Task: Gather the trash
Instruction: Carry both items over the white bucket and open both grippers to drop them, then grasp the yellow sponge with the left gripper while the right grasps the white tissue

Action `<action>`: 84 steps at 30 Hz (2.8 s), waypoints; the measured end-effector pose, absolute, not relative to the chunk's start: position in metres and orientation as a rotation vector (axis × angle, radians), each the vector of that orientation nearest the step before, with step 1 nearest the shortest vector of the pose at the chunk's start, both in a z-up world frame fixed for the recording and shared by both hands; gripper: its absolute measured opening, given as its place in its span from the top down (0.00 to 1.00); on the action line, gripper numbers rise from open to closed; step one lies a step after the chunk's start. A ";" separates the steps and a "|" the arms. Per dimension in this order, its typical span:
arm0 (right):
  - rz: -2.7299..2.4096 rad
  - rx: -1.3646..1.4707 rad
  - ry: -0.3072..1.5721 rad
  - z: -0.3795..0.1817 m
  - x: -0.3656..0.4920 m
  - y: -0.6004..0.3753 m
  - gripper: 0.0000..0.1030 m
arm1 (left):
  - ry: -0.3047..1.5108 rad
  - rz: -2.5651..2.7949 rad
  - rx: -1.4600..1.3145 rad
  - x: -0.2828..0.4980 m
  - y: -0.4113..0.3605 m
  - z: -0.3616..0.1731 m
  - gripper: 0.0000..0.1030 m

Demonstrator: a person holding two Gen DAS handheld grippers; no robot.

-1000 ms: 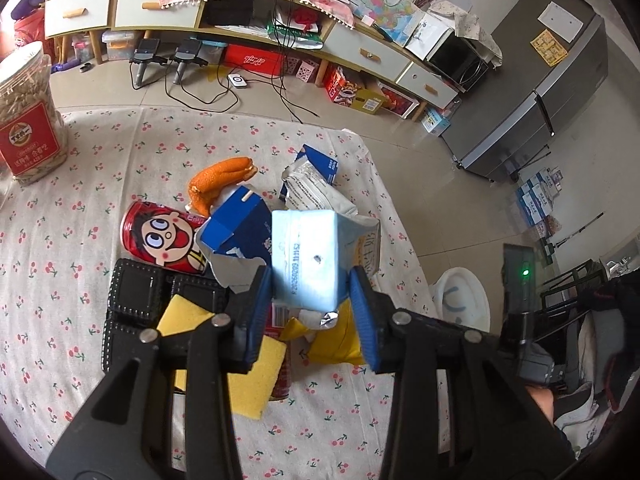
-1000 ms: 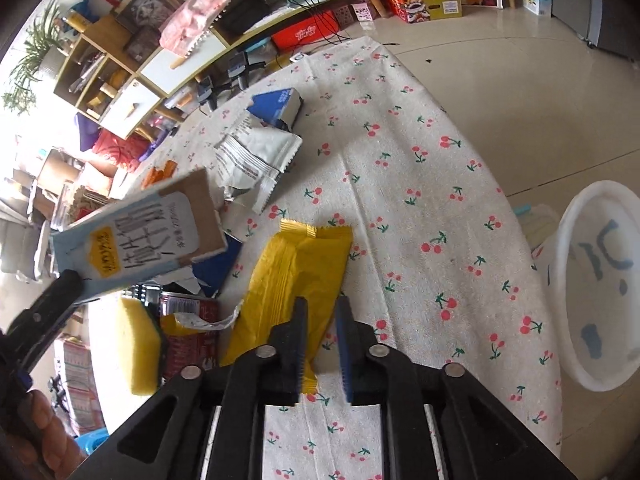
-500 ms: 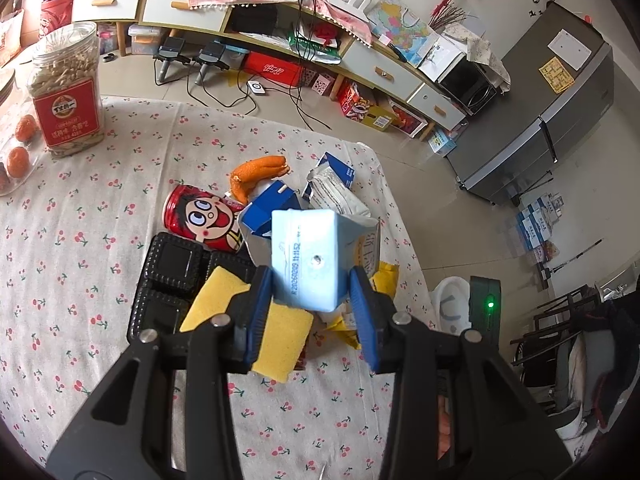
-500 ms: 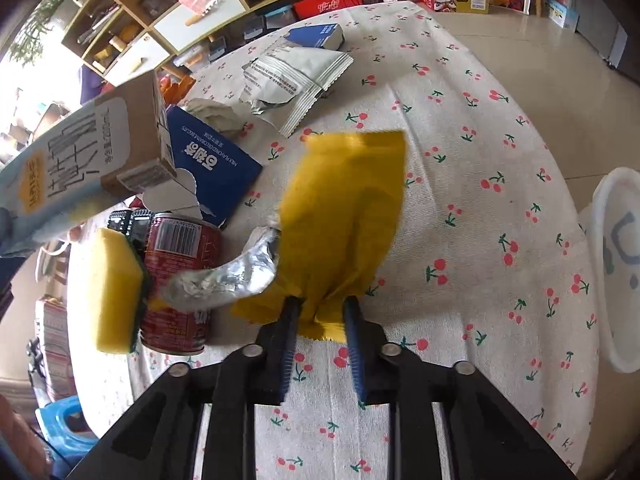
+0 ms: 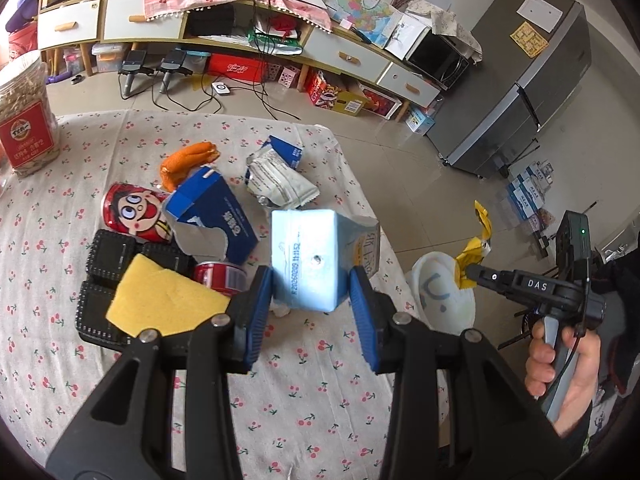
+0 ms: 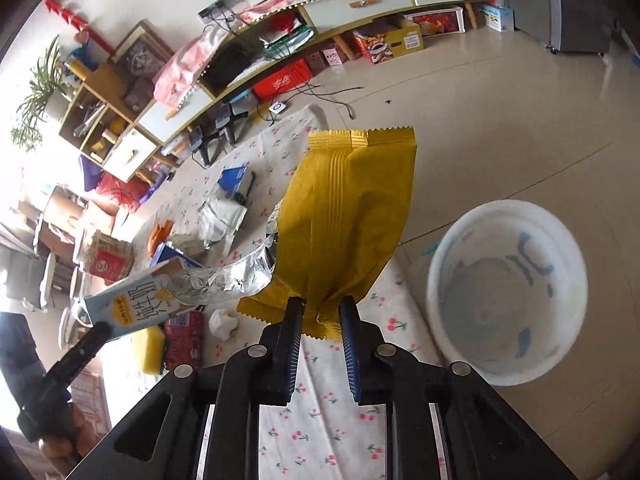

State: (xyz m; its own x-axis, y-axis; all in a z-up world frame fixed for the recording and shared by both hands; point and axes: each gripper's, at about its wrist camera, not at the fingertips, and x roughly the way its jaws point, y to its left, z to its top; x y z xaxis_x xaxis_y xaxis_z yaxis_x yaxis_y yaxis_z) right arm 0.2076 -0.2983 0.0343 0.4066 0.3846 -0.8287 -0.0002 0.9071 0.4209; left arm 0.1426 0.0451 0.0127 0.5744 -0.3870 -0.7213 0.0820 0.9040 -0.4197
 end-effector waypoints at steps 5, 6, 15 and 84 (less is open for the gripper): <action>0.123 0.412 1.142 0.024 0.214 -0.368 0.80 | 0.942 -0.372 -0.288 0.152 -0.019 0.010 0.60; 0.103 0.402 1.158 0.019 0.215 -0.379 0.80 | 0.951 -0.392 -0.267 0.153 -0.036 0.006 0.60; 0.028 0.324 1.358 -0.047 0.224 -0.421 0.72 | 1.000 -0.460 -0.186 0.173 -0.150 -0.025 0.60; 0.514 0.068 1.311 -0.023 0.223 -0.135 0.41 | 1.111 -0.057 0.162 0.135 0.047 -0.043 0.22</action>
